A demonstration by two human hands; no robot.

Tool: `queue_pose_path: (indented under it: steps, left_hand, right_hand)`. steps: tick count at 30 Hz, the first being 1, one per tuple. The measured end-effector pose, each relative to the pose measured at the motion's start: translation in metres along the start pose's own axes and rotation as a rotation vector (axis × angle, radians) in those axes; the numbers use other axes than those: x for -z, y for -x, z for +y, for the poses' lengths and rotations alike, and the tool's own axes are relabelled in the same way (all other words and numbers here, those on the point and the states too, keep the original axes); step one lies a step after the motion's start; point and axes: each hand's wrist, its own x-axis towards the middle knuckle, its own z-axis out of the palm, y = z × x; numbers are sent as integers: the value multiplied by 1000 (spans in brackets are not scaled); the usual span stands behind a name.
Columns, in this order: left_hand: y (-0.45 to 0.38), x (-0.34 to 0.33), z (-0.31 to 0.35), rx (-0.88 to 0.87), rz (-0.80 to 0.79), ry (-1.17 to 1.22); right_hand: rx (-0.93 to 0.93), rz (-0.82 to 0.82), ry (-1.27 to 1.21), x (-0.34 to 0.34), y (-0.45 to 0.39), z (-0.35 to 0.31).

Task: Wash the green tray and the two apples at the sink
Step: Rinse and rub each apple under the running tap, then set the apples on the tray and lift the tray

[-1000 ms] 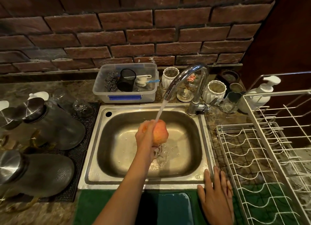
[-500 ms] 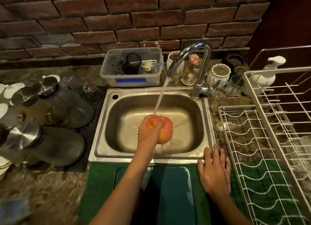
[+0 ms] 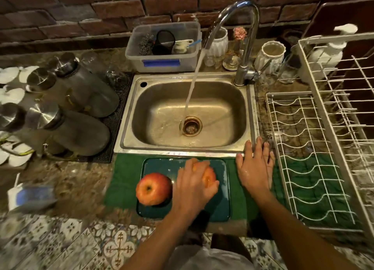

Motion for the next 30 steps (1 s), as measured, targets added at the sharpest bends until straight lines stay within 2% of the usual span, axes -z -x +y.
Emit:
queue_pose_path:
  steps: [10, 22, 26, 30]
  left_hand:
    - [23, -16, 5, -110, -55, -245]
    - [26, -21, -1, -153, -48, -233]
    - [23, -11, 1, -84, -90, -150]
    - [-6, 23, -23, 46, 57, 131]
  right_hand:
    - [3, 28, -19, -5, 1, 3]
    - [0, 22, -23, -5, 1, 3]
    - [1, 14, -7, -5, 1, 4]
    - [4, -3, 9, -5, 1, 5]
